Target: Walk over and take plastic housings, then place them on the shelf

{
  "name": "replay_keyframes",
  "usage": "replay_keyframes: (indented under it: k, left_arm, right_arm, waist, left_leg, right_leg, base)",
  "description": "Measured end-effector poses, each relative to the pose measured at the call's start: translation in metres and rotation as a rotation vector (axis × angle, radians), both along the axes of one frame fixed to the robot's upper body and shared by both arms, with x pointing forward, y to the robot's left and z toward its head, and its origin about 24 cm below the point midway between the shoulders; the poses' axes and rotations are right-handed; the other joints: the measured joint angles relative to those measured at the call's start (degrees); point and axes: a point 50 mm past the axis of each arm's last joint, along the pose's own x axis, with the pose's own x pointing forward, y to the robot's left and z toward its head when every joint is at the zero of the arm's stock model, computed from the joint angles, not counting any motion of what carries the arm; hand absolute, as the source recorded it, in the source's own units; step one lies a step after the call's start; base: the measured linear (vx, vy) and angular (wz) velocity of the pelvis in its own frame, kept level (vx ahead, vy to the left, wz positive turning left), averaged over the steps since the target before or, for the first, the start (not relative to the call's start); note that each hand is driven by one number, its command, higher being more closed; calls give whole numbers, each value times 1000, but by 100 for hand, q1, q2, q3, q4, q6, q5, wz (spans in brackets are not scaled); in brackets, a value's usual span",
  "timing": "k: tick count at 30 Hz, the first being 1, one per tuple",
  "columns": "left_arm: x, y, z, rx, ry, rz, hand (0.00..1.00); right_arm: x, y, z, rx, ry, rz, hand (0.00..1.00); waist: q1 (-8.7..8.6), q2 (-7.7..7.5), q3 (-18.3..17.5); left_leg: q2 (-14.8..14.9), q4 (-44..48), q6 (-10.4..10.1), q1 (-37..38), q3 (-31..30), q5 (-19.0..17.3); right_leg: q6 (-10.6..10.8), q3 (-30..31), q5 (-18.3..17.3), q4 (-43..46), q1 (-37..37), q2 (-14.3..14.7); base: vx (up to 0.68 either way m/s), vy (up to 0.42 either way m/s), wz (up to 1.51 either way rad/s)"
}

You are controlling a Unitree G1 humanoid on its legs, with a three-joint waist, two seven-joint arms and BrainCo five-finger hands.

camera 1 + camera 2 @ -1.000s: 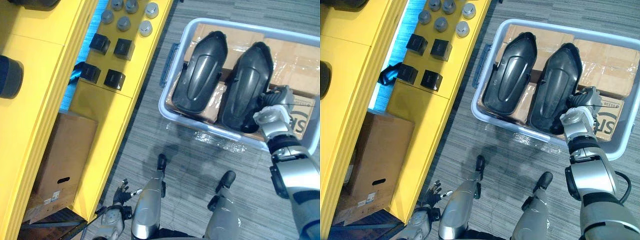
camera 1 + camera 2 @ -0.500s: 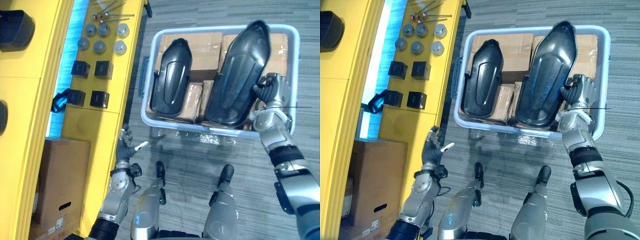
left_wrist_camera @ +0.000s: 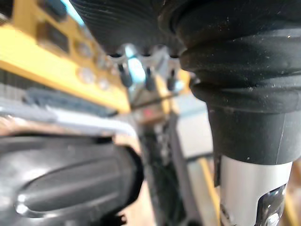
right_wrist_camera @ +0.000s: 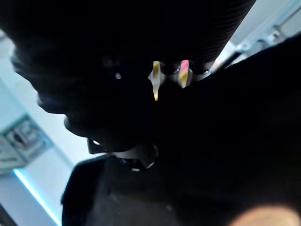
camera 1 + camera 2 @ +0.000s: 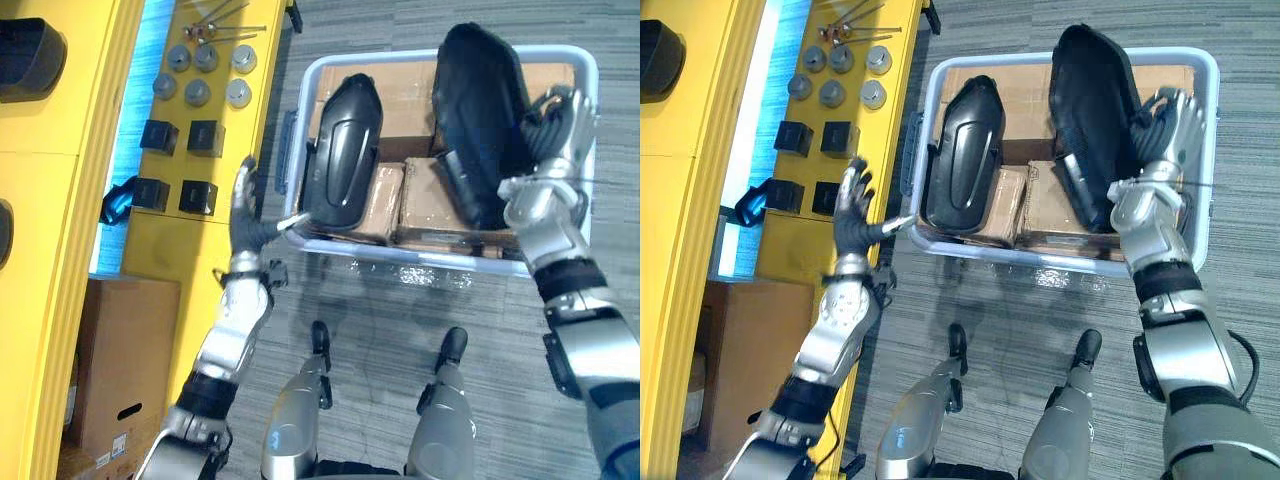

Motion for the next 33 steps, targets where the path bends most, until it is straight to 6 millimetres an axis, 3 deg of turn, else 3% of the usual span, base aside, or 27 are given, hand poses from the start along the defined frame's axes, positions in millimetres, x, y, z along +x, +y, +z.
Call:
replay_keyframes:
  k: [7,11,20,23,28,33]
  left_arm:
    - [37,-25,22,-71,126,-109,0]
    - [43,-26,20,-140,193,-121,0]
    - [45,-35,11,-332,295,-196,0]
    - [47,-34,10,-379,314,-205,0]
    - [47,-38,19,-429,281,-236,0]
    - [47,-43,25,-527,254,-268,0]
  right_arm:
    - [10,36,20,23,-45,90,100]
    - [12,52,26,17,-56,131,100]
    - [10,79,25,1,-148,181,100]
    - [5,100,34,-1,-218,254,100]
    - [-1,118,41,-3,-274,325,100]
    - [-2,127,40,9,-285,368,100]
  waist:
    - [-118,-3,-1]
    - [-239,-10,-1]
    - [-277,-52,4]
    - [-381,-220,14]
    - [-521,-528,-5]
    - [-549,-549,-6]
  left_leg:
    - [-2,0,2,-79,173,-1]
    - [7,5,2,-142,188,-1]
    - [162,72,-15,-136,212,-1]
    - [222,70,-38,-83,303,12]
    - [259,75,-53,5,393,0]
    - [316,76,-80,72,485,-14]
  right_leg:
    - [-90,127,102,9,-236,11]
    - [-91,155,102,19,-326,25]
    - [-139,195,121,20,-326,181]
    - [-172,257,136,7,-328,248]
    - [-202,378,161,-7,-324,291]
    - [-211,447,168,-15,-315,353]
  base:
    - [21,-14,-13]
    - [-2,-18,-5]
    - [-12,-29,-5]
    - [-6,-34,-13]
    - [-1,-10,-13]
    - [-1,-11,-11]
